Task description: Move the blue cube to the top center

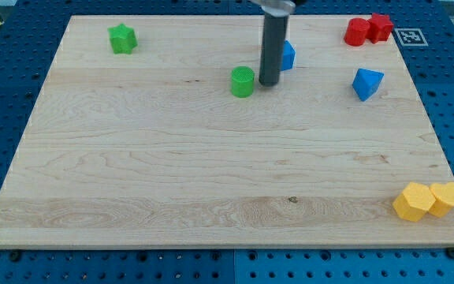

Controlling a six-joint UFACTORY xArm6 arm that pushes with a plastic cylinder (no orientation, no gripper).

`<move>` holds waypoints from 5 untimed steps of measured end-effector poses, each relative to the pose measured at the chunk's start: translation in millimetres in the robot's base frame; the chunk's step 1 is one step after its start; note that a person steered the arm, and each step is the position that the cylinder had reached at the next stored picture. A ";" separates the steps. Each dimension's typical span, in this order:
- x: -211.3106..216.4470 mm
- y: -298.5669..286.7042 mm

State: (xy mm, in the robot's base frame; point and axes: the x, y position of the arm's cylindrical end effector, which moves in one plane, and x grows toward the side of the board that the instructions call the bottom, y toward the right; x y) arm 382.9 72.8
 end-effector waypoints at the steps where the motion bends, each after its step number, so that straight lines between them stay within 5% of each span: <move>1: -8.0 43.7; 3: -89.5 -0.6; 5: -73.3 5.9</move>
